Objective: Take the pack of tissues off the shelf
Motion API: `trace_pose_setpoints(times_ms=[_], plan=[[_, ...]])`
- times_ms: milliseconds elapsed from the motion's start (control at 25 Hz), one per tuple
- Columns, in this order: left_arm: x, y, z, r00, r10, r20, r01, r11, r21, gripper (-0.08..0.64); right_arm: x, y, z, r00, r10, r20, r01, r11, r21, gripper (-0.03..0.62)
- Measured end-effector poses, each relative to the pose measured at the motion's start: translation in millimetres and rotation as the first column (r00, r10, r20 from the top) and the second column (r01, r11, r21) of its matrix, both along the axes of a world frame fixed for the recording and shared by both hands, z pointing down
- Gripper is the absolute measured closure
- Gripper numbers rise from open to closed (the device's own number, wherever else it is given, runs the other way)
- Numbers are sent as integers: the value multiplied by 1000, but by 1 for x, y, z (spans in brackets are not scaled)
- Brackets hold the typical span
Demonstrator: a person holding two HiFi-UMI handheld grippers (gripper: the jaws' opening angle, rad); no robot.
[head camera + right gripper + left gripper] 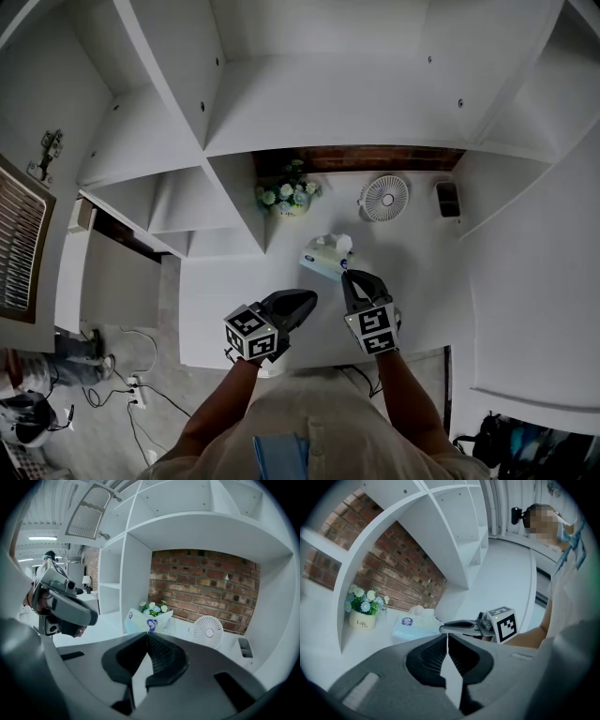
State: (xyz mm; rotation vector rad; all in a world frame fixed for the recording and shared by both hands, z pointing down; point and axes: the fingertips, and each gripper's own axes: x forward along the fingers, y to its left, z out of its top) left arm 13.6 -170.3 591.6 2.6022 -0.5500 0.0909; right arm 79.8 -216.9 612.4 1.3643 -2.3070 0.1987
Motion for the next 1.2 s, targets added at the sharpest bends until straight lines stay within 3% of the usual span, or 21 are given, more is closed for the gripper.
trace_pose_setpoints(times_ms=[600,1200], plan=[[3,-9,55,999,-19,29,22,994,-109,546,-7,-8,72,999,-5,-47,2,997,-71,574],[0,-7,86,998,-40,52,48,984,-170,546,-12,-3,110,998,-26,-63,18,992,-125,574]])
